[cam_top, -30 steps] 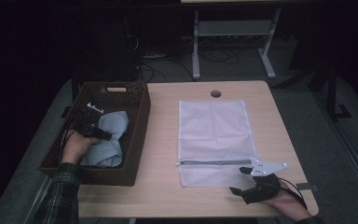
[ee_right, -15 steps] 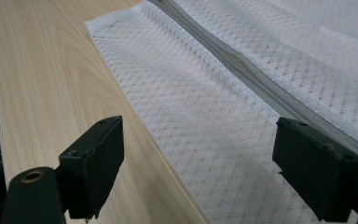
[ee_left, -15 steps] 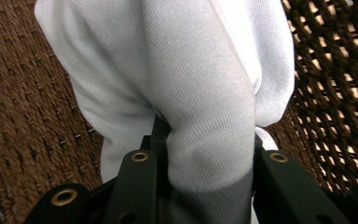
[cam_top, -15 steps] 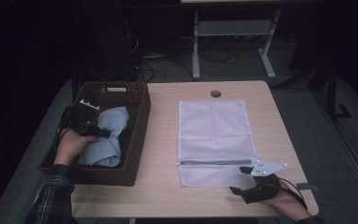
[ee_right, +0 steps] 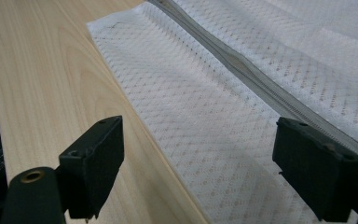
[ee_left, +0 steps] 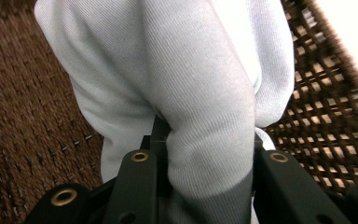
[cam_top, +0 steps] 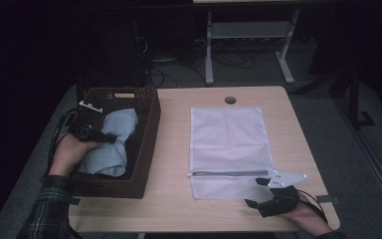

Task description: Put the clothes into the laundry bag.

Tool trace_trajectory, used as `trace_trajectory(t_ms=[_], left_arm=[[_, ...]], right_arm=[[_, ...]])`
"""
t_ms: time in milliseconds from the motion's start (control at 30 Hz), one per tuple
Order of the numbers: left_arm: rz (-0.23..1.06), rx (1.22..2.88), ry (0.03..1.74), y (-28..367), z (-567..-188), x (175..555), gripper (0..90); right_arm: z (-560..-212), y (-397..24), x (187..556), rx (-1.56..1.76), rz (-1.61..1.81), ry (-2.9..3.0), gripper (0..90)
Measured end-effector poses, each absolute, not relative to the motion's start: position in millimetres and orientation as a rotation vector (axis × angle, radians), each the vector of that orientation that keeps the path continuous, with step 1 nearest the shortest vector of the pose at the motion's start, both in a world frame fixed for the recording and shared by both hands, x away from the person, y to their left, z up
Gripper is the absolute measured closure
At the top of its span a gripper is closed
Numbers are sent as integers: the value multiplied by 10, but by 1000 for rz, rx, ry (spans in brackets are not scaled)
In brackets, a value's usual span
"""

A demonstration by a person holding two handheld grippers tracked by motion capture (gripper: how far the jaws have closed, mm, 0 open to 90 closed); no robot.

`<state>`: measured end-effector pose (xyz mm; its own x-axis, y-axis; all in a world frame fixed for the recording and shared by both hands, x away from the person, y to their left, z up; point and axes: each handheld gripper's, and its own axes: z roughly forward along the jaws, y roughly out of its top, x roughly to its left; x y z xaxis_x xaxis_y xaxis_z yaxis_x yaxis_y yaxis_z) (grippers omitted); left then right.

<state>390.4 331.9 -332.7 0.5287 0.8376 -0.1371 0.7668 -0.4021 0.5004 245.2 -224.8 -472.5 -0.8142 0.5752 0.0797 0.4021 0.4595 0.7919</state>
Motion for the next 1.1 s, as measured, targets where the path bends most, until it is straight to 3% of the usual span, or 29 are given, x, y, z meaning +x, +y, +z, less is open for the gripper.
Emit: trace_trajectory(t_ms=[700, 1100], left_arm=[[190, 2268, 1086, 2816, -2738, 3727, 689], [173, 2302, 961, 2453, -2638, 3679, 689]], right_arm=[[-4722, -2252, 2454, 853, 1280, 2505, 161], [-4717, -2255, 2452, 857, 1284, 2500, 161]])
